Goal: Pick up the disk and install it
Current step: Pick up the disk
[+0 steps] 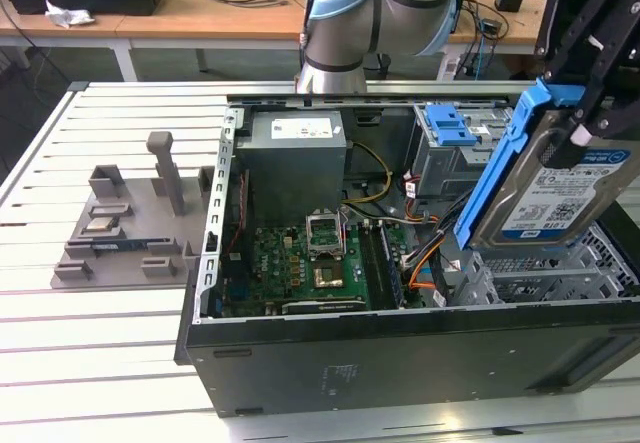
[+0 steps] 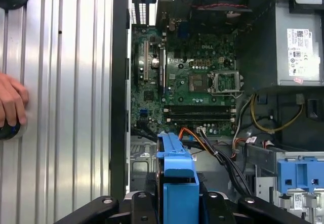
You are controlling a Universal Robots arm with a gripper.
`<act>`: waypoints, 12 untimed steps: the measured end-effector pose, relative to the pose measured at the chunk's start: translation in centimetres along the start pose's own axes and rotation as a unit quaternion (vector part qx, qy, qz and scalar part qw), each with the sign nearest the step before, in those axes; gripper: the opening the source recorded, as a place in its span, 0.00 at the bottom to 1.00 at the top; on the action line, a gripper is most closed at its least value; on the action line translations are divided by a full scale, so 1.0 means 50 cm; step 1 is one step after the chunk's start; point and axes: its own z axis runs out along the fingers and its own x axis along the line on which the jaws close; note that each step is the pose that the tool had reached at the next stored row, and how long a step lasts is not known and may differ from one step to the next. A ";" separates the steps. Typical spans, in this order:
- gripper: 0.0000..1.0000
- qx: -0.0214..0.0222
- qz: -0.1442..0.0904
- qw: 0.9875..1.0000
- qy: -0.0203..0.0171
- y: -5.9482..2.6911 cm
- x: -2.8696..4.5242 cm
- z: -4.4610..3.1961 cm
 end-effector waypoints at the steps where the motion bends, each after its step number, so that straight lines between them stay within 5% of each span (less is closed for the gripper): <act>1: 0.37 0.000 0.000 1.000 0.000 -0.003 0.000 0.002; 9: 0.37 -0.002 -0.001 1.000 0.000 -0.065 -0.001 0.012; 12: 0.37 -0.002 -0.001 1.000 0.000 -0.073 -0.001 0.012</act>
